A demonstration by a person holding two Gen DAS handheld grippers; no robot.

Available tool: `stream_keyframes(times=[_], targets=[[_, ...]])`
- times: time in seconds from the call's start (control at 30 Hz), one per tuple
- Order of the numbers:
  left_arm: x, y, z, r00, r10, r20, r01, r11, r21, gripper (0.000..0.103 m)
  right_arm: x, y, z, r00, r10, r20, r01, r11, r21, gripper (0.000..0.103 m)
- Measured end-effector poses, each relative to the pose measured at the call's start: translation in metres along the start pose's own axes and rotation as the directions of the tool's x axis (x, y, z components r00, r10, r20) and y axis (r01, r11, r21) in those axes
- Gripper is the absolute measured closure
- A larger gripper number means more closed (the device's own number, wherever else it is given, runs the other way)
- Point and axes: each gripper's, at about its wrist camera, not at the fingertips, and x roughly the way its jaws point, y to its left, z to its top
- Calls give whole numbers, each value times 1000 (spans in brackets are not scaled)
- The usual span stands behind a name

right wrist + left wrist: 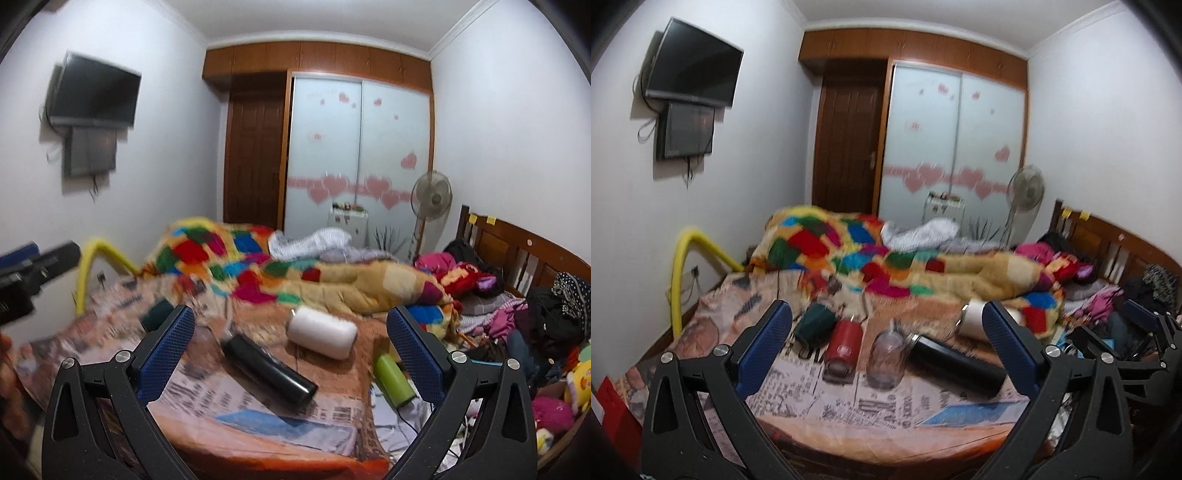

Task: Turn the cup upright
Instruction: 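Reach the right tool to the lying black thermos and grasp its middle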

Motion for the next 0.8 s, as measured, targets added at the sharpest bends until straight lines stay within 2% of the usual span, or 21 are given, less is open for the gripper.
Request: stream_keyframes(times=[0.17,0.27,0.3,0.37,0.4,0.47,0.5,0.53,0.67,0.77,0.8], targets=[[54,9,-21,991,24,-131,-26,1000,-10,0,54,2,-22,988,30,-153,-41,997,-72,0],[83,13,-34,980,36,-196,-40,999,-14,0,92,6,-33,960,93,-264,-126,986,-108,0],[91,13,-38,977,40,-211,-43,999,-13,0,111,8,-38,937,129,-326,-175,978,-115,0],[104,14,-45,972,44,-233,-48,999,-10,0,131,13,-43,906,162,-390,-225,966,-123,1],[111,14,-49,969,48,-243,-51,999,-8,0,147,16,-46,881,178,-439,-258,957,-131,2],[118,14,-55,965,53,-257,-55,998,-2,0,165,16,-48,855,195,-480,-292,947,-136,7],[124,15,-56,962,55,-266,-57,998,-1,0,178,18,-49,831,209,-516,-321,937,-139,10],[129,15,-59,960,56,-275,-59,998,0,0,186,17,-49,818,218,-532,-338,931,-138,12],[142,16,-66,953,53,-300,-55,998,2,0,220,25,-50,734,255,-630,-426,895,-134,14],[152,14,-71,949,57,-310,-56,998,14,0,241,30,-54,693,249,-677,-462,874,-151,22],[153,13,-72,949,58,-311,-55,998,17,0,247,33,-57,662,258,-703,-484,864,-139,24]])
